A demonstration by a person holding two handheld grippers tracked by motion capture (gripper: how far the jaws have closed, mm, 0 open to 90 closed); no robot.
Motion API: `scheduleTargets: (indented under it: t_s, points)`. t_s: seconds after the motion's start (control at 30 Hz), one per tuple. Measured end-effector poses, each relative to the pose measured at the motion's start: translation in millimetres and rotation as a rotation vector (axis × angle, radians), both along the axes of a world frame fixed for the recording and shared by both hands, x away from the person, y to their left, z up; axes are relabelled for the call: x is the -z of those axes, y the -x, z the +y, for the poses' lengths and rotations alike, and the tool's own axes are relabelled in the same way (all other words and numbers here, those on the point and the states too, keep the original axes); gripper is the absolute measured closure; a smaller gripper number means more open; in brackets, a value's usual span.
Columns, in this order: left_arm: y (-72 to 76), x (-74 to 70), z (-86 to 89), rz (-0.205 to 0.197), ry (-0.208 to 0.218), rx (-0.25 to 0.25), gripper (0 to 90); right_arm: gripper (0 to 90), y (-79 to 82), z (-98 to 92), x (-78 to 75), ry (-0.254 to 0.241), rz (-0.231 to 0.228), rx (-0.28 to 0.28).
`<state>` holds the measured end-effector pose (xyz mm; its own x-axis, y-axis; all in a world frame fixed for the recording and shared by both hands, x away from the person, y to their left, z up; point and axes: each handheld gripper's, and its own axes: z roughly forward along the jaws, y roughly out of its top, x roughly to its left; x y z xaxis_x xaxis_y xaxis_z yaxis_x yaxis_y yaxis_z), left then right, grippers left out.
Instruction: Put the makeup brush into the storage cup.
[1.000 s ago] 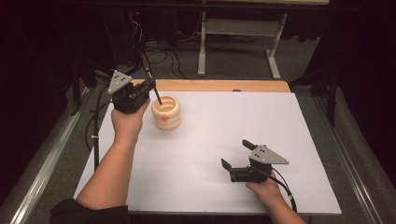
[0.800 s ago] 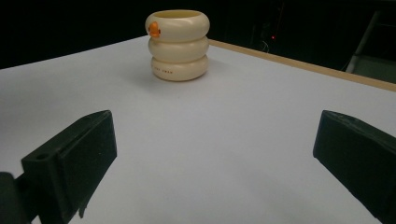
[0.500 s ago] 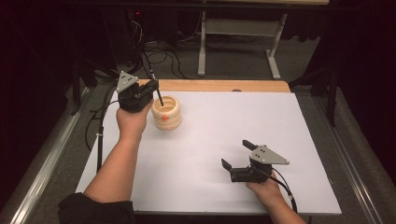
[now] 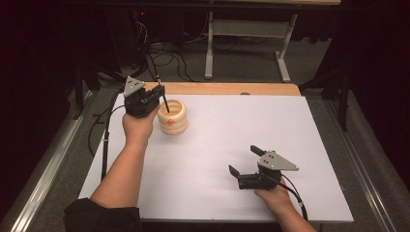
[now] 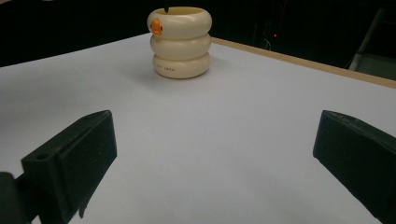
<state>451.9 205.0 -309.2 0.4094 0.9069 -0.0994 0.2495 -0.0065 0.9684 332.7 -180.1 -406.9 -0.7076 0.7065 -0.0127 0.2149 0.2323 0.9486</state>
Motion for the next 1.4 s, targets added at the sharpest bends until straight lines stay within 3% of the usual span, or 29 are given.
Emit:
scheduleTargets:
  t_s: [0.87,1.07,1.2,1.4]
  points:
    - [-7.4,34.1,-7.9,0.094,-0.025,0.012,83.5,1.0,1.3,2.1,1.4,0.013,-0.003,-0.001]
    - [-6.8,41.8,-7.8,0.117,-0.043,0.007,83.4,1.0,1.6,2.9,1.9,0.017,-0.003,-0.003]
    - [-5.4,43.1,-11.2,0.118,-0.097,0.008,83.4,1.0,1.4,3.2,2.3,0.02,-0.005,-0.007]
    - [-7.1,45.6,-12.7,0.136,-0.104,0.006,83.3,1.0,1.8,3.7,2.4,0.02,0.002,-0.005]
